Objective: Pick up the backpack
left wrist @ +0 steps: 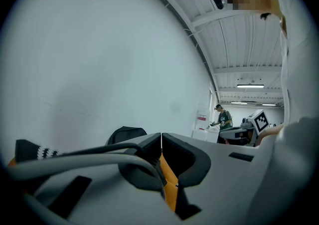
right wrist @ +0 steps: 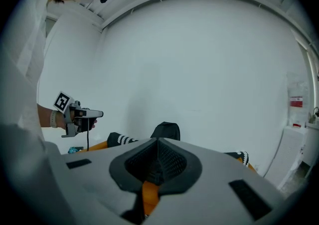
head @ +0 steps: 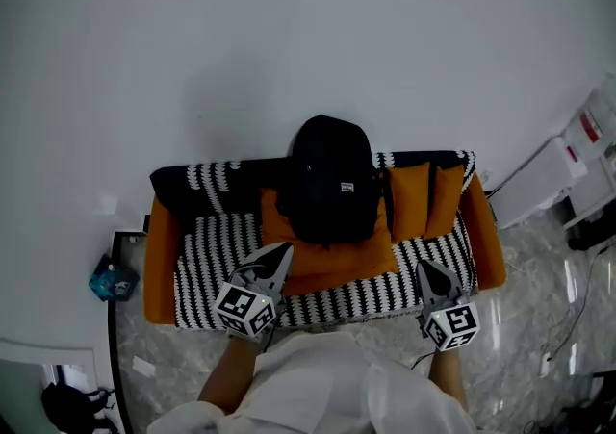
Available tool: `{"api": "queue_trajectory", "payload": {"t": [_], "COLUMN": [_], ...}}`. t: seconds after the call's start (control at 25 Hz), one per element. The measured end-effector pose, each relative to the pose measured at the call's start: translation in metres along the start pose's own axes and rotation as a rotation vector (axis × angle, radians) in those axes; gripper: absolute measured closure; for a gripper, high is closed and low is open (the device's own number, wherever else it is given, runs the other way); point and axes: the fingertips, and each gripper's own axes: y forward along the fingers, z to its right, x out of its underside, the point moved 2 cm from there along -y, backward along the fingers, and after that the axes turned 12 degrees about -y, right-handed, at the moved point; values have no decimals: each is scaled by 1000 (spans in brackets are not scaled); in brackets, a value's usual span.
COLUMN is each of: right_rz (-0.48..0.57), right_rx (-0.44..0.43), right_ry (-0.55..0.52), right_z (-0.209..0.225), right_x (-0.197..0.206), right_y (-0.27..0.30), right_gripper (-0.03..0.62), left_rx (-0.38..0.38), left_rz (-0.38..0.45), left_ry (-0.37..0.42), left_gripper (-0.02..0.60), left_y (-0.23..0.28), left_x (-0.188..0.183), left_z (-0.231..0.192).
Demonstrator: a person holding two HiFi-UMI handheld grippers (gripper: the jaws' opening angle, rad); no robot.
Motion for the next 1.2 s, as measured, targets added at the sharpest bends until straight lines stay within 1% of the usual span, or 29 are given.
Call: {"api": "queue_trajectory", "payload": {"t": [0.28,0.4,0.64,0.8,1.0,1.2], "right_rz": [12,3,-12,-17,-24,-26], "right_rx": [-27,-40,-72,-144,-244,-290], "right_ry": [4,1,7,2,-21,-31], "right_z": [6,8,21,27,34,49], "right_x": [-12,-11,-3,1,8,14], "right_y": [54,68,95,120,152,185], "right_gripper": [574,574,574,574,574,574], "left_rx": [13,22,8,5,-39,-97], "left_rz": [-7,-12,-30,-57,-61,-74], "left_ry": [-3,6,11,28,25,12], "left_gripper": [557,557,556,556,557,557], "left_y": [30,41,59,78,100,118], "left_x": [-15,-19,-18,-12,-2,11], "left_z": [-36,-42,-48,-46,-45,-55]}}
